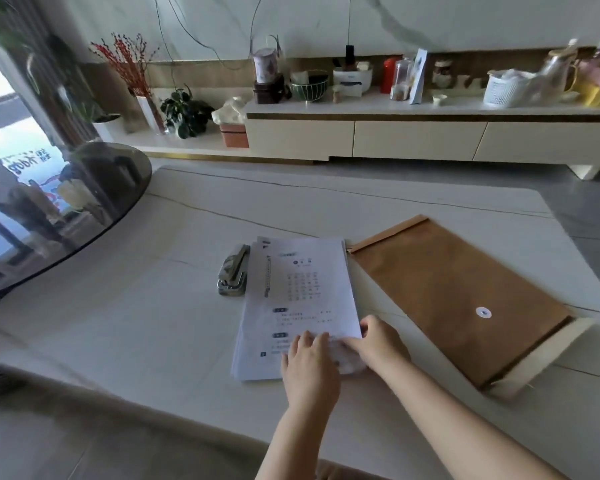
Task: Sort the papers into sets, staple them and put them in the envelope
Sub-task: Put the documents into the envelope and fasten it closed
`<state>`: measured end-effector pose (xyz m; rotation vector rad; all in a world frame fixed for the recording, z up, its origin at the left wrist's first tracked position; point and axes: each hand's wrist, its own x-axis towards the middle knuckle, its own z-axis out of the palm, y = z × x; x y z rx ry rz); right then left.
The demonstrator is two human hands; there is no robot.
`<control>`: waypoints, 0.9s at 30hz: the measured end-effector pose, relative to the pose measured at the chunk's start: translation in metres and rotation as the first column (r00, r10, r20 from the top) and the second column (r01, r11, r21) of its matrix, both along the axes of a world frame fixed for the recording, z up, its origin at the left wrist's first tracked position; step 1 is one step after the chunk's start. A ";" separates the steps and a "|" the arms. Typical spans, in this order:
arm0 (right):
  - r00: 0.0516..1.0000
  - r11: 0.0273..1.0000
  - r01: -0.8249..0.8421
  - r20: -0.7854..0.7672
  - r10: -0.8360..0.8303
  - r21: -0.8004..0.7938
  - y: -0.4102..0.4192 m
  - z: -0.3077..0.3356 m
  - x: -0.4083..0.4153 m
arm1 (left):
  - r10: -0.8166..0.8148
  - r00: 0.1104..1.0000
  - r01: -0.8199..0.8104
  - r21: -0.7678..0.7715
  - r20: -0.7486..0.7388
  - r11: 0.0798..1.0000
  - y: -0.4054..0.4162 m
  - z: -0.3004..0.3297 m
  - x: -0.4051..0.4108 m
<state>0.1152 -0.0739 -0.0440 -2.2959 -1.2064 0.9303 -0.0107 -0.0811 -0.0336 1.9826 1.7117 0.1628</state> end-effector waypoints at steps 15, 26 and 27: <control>0.819 0.856 0.395 -0.549 -0.164 0.334 -0.050 0.050 0.078 | 0.454 0.578 -0.360 -0.288 0.678 0.887 0.017 0.023 -0.015; 0.940 0.935 0.227 -0.314 -0.136 0.273 -0.070 0.063 0.096 | 0.301 0.540 -0.102 -0.294 0.786 0.950 0.007 0.044 0.005; 0.951 0.918 0.226 -0.276 -0.137 0.326 -0.067 0.072 0.101 | 0.235 0.578 -0.056 -0.249 0.782 0.967 0.007 0.046 0.007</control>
